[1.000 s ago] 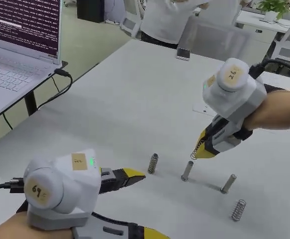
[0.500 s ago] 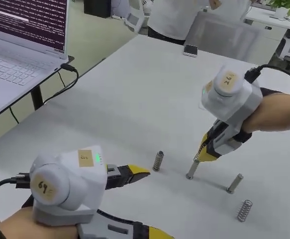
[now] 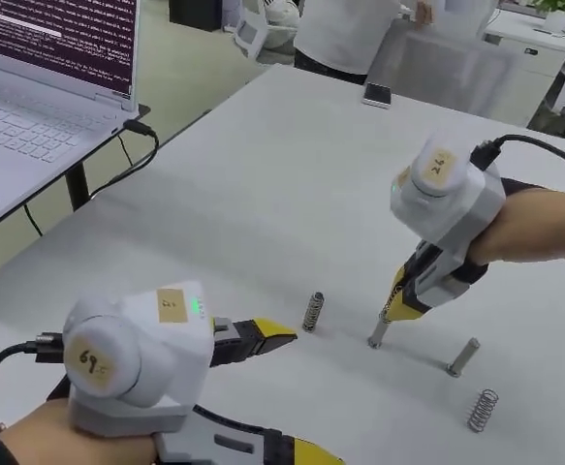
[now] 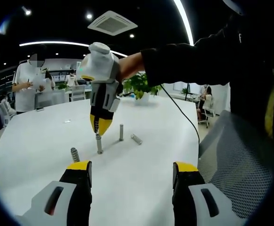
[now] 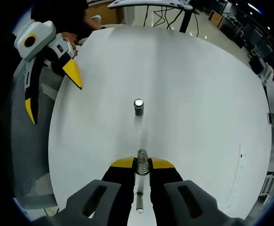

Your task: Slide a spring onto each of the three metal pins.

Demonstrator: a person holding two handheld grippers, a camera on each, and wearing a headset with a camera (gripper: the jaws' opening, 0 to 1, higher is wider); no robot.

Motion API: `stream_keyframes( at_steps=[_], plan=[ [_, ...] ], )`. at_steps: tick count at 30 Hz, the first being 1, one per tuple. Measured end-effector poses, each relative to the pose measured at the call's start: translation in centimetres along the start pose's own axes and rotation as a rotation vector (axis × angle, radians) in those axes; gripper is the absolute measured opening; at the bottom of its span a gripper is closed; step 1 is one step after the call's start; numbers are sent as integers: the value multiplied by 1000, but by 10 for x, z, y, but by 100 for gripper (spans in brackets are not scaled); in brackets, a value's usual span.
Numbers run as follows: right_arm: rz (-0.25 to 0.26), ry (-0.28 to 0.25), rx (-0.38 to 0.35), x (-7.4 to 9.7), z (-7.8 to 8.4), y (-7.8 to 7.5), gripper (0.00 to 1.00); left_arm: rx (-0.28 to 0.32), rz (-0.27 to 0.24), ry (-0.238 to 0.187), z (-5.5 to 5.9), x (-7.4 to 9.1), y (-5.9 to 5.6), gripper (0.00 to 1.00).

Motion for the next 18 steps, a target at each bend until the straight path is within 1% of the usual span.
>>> stream_keyframes(
  at_steps=[9,15,18],
  plan=[
    [-3,1,-34,-17,12,1,9,2,4,4,1,-1,0,65],
    [-5,3,-37,-26,15,5,9,3,3,8,2,-1,0,65],
    [-1,0,-33,-31,18,3,9,2,4,11,2,-1,0,65]
  ],
)
Point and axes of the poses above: the centre of the closed fingertips' face, and the gripper's own axes: x roughly backward along the fingers, y roughly to its left, z roughly out of its underside, the point moved 3 cm from there along x, roughly backward along the fingers, and after that the axes turned 10 degrees about -y, right-handed, at the moved point
